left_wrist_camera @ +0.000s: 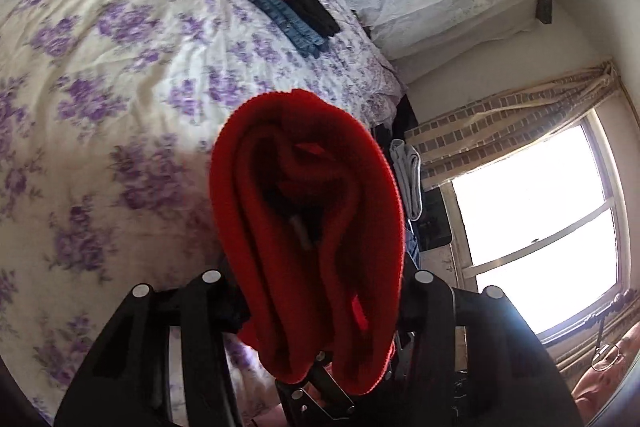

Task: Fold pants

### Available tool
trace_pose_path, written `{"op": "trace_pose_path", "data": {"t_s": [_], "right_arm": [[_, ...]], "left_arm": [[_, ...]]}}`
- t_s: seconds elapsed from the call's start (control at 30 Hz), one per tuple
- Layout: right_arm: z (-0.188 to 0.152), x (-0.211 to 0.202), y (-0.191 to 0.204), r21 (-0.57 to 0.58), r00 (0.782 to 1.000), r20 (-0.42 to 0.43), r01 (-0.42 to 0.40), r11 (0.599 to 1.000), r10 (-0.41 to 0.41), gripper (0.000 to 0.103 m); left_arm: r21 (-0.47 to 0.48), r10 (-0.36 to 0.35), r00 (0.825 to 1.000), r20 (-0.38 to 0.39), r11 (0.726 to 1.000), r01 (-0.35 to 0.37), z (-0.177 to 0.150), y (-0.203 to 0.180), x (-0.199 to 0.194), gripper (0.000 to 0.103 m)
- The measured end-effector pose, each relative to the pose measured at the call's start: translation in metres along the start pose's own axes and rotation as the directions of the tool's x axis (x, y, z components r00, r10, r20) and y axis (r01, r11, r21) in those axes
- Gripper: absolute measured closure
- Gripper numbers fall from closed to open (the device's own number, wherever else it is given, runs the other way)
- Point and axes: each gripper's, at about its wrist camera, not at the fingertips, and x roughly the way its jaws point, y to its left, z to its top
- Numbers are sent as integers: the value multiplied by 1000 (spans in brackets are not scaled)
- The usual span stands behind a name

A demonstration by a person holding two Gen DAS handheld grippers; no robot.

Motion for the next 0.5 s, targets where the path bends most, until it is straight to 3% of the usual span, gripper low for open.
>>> {"op": "trace_pose_path", "data": {"t_s": [0.13, 0.27, 0.4, 0.5], "right_arm": [[-18, -19, -54, 144, 997, -17, 81, 986, -80, 90], [-53, -25, -104, 267, 989, -88, 142, 953, -122, 90], [-99, -25, -145, 451, 979, -199, 136, 882, -50, 90], [-131, -18, -170, 600, 967, -246, 104, 793, 60, 89]], "left_arm": [[72, -55, 997, -56, 996, 59, -2, -36, 44, 56], [115, -57, 988, -142, 991, 73, -9, -64, 110, 56], [112, 17, 976, -219, 994, 8, -19, -69, 177, 56], [120, 95, 962, -258, 991, -65, -29, -71, 216, 56]]}}
